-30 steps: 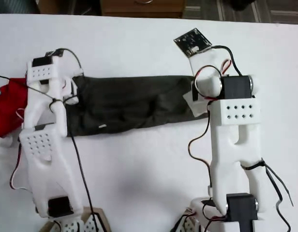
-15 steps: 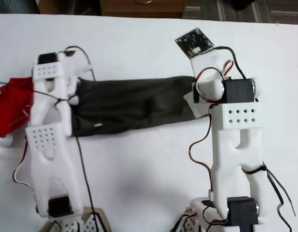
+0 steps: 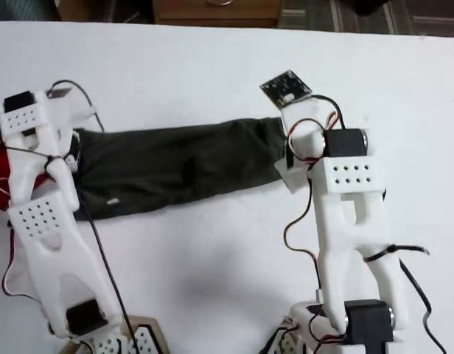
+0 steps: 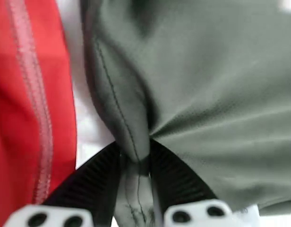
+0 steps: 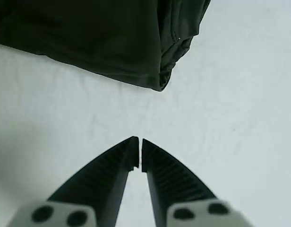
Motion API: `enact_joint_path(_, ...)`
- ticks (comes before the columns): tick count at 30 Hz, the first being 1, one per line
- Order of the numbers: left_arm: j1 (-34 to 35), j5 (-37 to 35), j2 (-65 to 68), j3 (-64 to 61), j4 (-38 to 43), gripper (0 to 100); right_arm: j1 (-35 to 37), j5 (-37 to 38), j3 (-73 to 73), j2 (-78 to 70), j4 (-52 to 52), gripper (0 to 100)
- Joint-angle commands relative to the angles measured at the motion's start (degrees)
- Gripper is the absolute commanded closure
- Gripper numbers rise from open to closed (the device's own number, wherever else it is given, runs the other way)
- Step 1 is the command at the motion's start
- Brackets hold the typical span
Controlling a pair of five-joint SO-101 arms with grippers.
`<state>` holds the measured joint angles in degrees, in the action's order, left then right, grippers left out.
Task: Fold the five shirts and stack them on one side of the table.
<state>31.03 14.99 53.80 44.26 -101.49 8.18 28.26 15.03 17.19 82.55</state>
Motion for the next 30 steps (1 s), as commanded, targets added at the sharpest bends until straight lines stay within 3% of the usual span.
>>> enact_joint_path(1,-1.5,0.3,-11.9,-7.3,-0.9,97,-0.6,0.1,1.0,4.5,-1.1,98.1)
enact_joint_path(7,-12.9,-2.2,-28.7,-18.7,-0.7,97,-2.4,0.1,11.4,14.1,-5.8,98.1)
enact_joint_path(12,-23.2,-6.1,-35.7,-19.4,-0.7,97,-12.5,0.6,25.8,23.0,-11.7,98.1)
enact_joint_path(19,-37.5,-10.2,-37.5,-19.3,-0.3,97,-26.0,0.6,45.7,36.5,-20.6,98.1)
enact_joint_path(30,-49.8,-10.5,-37.4,-13.1,6.9,97,-29.9,0.6,63.0,50.7,-23.3,98.1)
